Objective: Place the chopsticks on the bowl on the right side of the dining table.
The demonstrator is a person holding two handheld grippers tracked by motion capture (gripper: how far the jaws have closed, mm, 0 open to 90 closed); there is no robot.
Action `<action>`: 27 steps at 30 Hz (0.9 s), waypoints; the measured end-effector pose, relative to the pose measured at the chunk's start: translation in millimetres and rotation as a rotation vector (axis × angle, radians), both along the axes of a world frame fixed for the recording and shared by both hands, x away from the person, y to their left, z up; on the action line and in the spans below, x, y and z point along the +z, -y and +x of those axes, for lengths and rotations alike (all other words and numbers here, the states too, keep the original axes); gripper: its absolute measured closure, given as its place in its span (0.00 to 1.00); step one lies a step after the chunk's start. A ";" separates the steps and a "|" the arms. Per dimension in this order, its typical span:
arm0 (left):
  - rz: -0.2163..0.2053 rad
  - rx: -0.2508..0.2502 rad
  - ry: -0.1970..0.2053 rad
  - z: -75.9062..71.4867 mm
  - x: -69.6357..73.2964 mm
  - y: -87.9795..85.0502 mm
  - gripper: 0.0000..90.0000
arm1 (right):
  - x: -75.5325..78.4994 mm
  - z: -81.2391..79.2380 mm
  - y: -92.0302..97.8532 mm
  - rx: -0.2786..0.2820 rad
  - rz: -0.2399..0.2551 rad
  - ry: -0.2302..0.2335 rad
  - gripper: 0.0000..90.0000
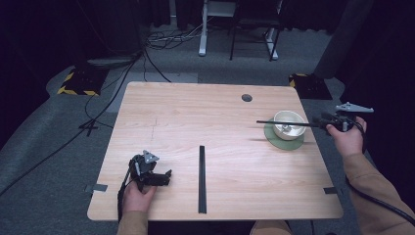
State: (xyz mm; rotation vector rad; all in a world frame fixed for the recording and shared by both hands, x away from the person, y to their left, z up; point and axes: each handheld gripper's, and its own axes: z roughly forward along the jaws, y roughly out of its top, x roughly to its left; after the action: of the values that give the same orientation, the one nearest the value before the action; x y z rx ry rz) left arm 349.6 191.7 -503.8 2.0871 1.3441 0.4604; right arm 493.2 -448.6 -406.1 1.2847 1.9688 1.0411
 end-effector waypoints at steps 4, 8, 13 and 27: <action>0.004 -0.002 0.000 0.1 0.1 -0.2 0.01 | -3.9 0.2 15.2 -0.055 -0.002 -0.004 0.54; 0.002 -0.002 -0.001 0.0 0.1 -0.1 0.01 | -11.1 2.0 29.0 -0.097 -0.018 -0.018 0.54; 0.004 -0.001 0.003 0.1 0.1 -0.2 0.01 | -23.4 5.9 38.8 -0.134 -0.027 -0.036 0.54; 0.002 -0.002 -0.001 0.0 0.1 -0.1 0.01 | -33.6 11.7 37.9 -0.140 -0.028 -0.043 0.52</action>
State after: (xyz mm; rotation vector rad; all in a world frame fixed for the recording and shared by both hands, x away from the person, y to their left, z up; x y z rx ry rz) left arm 349.6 191.9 -503.7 2.0900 1.3427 0.4603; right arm 505.0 -486.5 -439.7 1.4184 1.8878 0.9229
